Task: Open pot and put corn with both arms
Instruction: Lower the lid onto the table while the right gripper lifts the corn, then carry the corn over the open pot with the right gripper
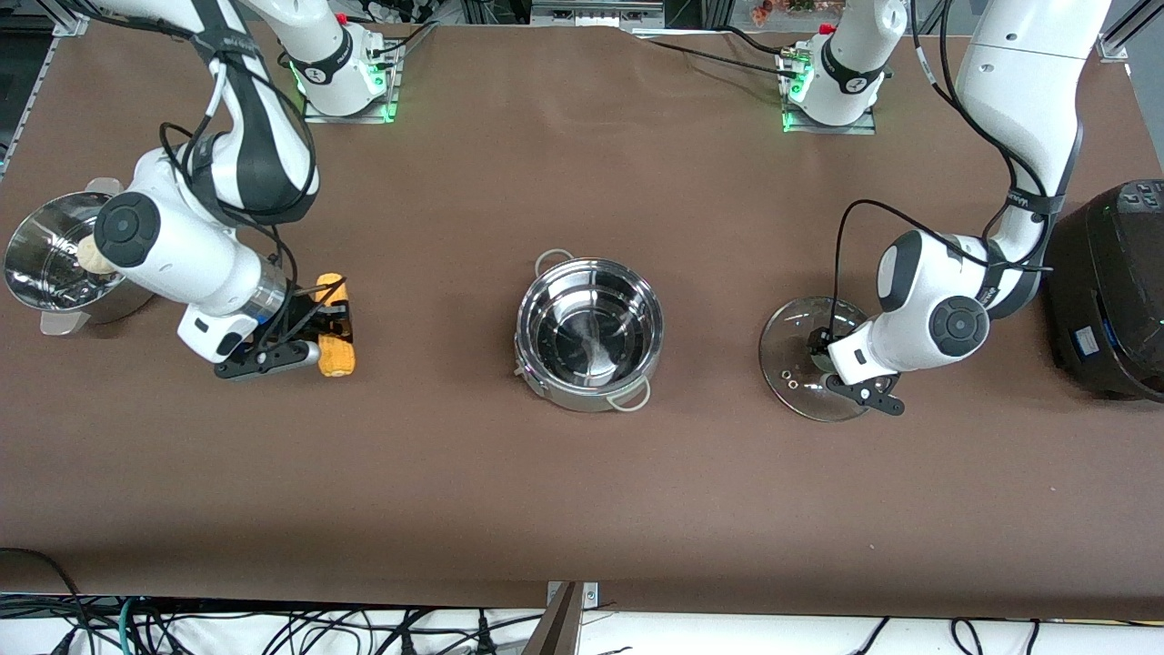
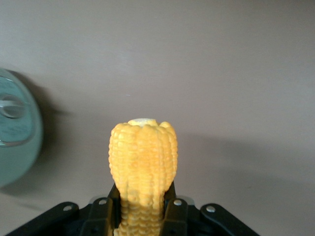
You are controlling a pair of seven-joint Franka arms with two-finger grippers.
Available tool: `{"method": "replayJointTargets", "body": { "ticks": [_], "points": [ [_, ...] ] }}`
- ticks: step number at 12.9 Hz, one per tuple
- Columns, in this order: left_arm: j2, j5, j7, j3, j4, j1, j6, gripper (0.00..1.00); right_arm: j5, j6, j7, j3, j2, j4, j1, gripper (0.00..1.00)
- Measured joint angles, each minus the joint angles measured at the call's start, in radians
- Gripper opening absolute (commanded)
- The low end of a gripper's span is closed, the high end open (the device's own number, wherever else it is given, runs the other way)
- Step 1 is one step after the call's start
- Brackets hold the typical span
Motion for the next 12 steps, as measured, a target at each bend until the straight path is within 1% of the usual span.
{"method": "replayJointTargets", "body": {
  "ticks": [2,3,5,7,9,10,11,12],
  "points": [
    [-0.058,0.0,0.0,0.0,0.006,0.001,-0.052,1.0,-0.004,0.0,0.09,0.042,0.0,0.011,0.009,0.31],
    [-0.101,0.0,0.0,0.0,0.009,0.001,-0.096,1.0,-0.012,0.0,0.137,0.049,0.0,0.016,0.026,0.31],
    [-0.197,0.0,0.0,0.0,0.038,0.002,-0.232,1.0,-0.057,0.0,0.272,0.055,0.0,0.033,0.086,0.31],
    [-0.273,0.0,-0.001,0.0,0.131,0.002,-0.432,1.0,-0.112,0.0,0.415,0.057,0.0,0.057,0.165,0.31],
    [-0.313,-0.017,-0.007,0.0,0.268,0.004,-0.655,1.0,-0.147,-0.001,0.533,0.057,0.003,0.08,0.234,0.31],
    [-0.325,-0.028,-0.02,0.0,0.325,0.005,-0.744,1.0,-0.152,-0.004,0.572,0.057,0.007,0.092,0.262,0.31],
    [-0.335,-0.032,-0.042,0.0,0.369,0.005,-0.804,1.0,-0.152,-0.013,0.598,0.057,0.014,0.108,0.287,0.31],
    [-0.347,-0.033,-0.063,0.0,0.396,0.005,-0.836,1.0,-0.153,-0.023,0.624,0.057,0.024,0.126,0.305,0.31]
  ]
}}
